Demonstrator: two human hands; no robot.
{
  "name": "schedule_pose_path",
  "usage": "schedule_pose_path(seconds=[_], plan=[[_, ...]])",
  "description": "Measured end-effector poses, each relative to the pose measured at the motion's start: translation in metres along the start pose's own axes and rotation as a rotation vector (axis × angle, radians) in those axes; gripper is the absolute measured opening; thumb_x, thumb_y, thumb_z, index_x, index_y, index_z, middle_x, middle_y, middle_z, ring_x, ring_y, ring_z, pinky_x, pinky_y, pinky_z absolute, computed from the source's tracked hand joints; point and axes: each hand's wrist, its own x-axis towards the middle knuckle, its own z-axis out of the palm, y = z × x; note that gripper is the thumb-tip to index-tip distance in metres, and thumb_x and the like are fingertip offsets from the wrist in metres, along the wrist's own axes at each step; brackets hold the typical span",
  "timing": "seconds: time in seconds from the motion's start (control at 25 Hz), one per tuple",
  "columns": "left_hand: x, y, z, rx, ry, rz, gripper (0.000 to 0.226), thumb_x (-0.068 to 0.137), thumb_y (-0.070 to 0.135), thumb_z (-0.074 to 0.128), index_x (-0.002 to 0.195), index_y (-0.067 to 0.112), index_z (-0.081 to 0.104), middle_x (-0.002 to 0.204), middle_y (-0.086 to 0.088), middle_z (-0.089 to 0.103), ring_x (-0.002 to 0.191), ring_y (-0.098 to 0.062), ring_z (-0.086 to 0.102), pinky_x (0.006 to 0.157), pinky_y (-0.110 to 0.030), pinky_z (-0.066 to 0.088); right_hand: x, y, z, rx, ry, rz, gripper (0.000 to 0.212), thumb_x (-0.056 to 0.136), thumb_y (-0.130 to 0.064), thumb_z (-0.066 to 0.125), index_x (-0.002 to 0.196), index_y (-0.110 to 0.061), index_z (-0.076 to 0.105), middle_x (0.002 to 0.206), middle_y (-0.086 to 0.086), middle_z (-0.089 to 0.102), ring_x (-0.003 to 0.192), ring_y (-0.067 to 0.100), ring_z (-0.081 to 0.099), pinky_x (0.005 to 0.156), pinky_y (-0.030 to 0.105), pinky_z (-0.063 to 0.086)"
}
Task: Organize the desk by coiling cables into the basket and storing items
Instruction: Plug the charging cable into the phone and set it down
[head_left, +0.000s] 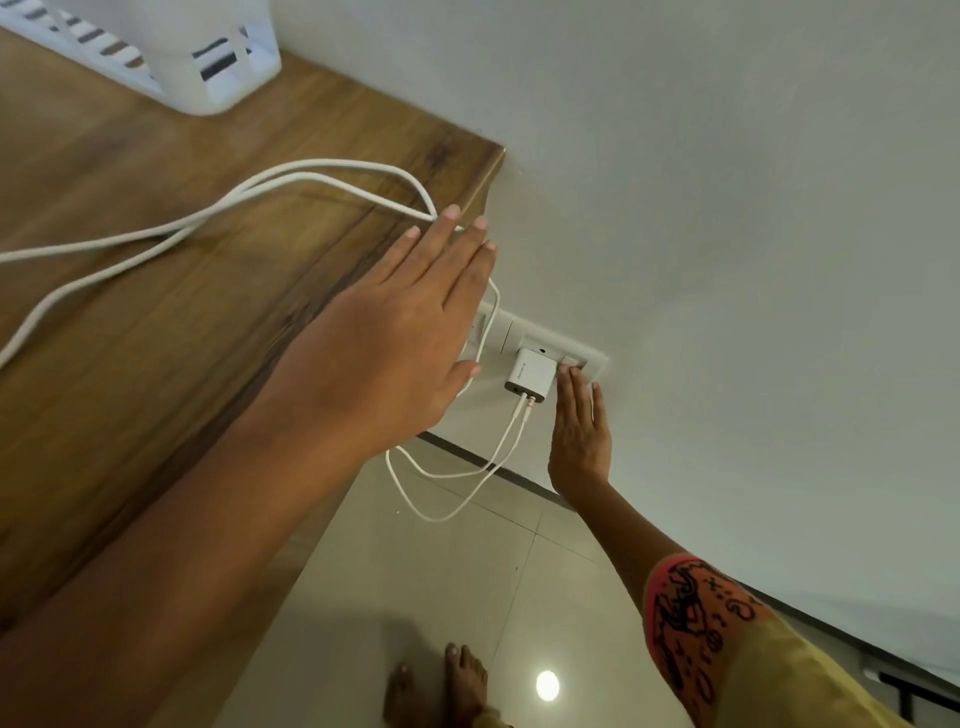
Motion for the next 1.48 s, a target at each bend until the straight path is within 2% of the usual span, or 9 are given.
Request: schedule_pose_path(seconds=[0.12,0.36,0.68,0.8,1.0,1.12,1.24,1.36,1.48], plan=[[-0.001,-0.002,0.000,-0.047,0.026,-0.016,0.075,0.078,0.032,0.063,0.136,-0.007,0.036,0.144,-0.026,0.036,0.136,-0.040,0.031,0.108,-0.042,0.021,0.003,-0.004,0.000,0.031,-0.044,0.030,0.093,0.092,-0.041,0.038,0.133,0.005,-0.033,0.138,0.021,-0.043,0.127,0.034,-0.040,0.109,0.048,-0.018],[0.000,-0.001,-0.001,-0.075,0.004,-0.013,0.075,0.077,0.029,0.067,0.135,-0.009,0.037,0.142,-0.028,0.037,0.135,-0.042,0.031,0.107,-0.045,0.023,0.006,-0.007,-0.002,0.079,-0.081,0.065,0.095,0.091,-0.037,0.038,0.125,0.005,-0.040,0.134,0.019,-0.046,0.124,0.031,-0.042,0.109,0.047,-0.018],[0.000,0.003,-0.004,-0.047,-0.048,-0.041,0.072,0.082,0.031,0.062,0.138,-0.006,0.034,0.146,-0.024,0.034,0.138,-0.037,0.027,0.111,-0.040,0.019,-0.014,0.005,-0.025,0.103,-0.029,-0.050,0.090,0.092,-0.041,0.042,0.138,0.003,-0.022,0.143,0.021,-0.036,0.135,0.033,-0.031,0.109,0.048,-0.017],[-0.001,0.004,-0.009,-0.073,-0.070,-0.062,0.071,0.085,0.031,0.058,0.140,-0.004,0.030,0.149,-0.022,0.029,0.141,-0.034,0.021,0.113,-0.038,0.017,-0.026,0.017,-0.038,0.129,0.029,-0.137,0.082,0.093,-0.036,0.044,0.144,0.001,-0.008,0.143,0.020,-0.035,0.131,0.033,-0.034,0.108,0.047,-0.017],[-0.011,0.008,-0.022,-0.203,-0.062,-0.193,0.073,0.086,0.028,0.057,0.143,-0.003,0.023,0.152,-0.019,0.023,0.143,-0.032,0.014,0.113,-0.037,0.009,-0.059,0.027,-0.073,0.319,0.138,-0.198,0.077,0.091,-0.022,0.041,0.138,0.000,-0.016,0.146,0.018,-0.028,0.136,0.031,-0.026,0.109,0.046,-0.017],[-0.028,0.017,-0.029,-0.201,-0.081,-0.226,0.075,0.083,0.026,0.061,0.142,-0.004,0.025,0.151,-0.021,0.025,0.141,-0.034,0.018,0.113,-0.039,0.012,-0.079,0.027,-0.100,0.494,0.273,-0.114,0.076,0.083,-0.010,0.050,0.143,0.002,0.005,0.153,0.020,-0.003,0.143,0.034,-0.003,0.114,0.048,-0.004],[-0.053,0.029,-0.046,-0.244,-0.113,-0.285,0.077,0.082,0.025,0.063,0.143,-0.002,0.025,0.151,-0.019,0.025,0.141,-0.033,0.019,0.112,-0.042,0.013,-0.099,0.026,-0.144,0.602,0.418,-0.094,0.075,0.071,-0.001,0.062,0.139,0.005,0.032,0.149,0.024,0.026,0.140,0.037,0.019,0.112,0.049,0.014],[-0.083,0.037,-0.066,-0.372,-0.151,-0.396,0.080,0.084,0.026,0.060,0.146,0.002,0.015,0.155,-0.013,0.013,0.144,-0.029,0.005,0.118,-0.043,0.011,-0.115,0.030,-0.197,0.749,0.519,-0.108,0.073,0.072,0.000,0.061,0.139,0.005,0.033,0.149,0.024,0.026,0.140,0.036,0.018,0.113,0.048,0.013],[-0.116,0.035,-0.085,-0.314,-0.163,-0.494,0.081,0.087,0.037,0.053,0.147,0.006,0.007,0.157,-0.009,0.003,0.145,-0.025,-0.003,0.119,-0.044,0.005,-0.128,0.029,-0.246,0.965,0.608,-0.166,0.070,0.077,-0.002,0.056,0.141,0.002,0.029,0.153,0.021,0.019,0.143,0.033,0.009,0.116,0.044,0.007]])
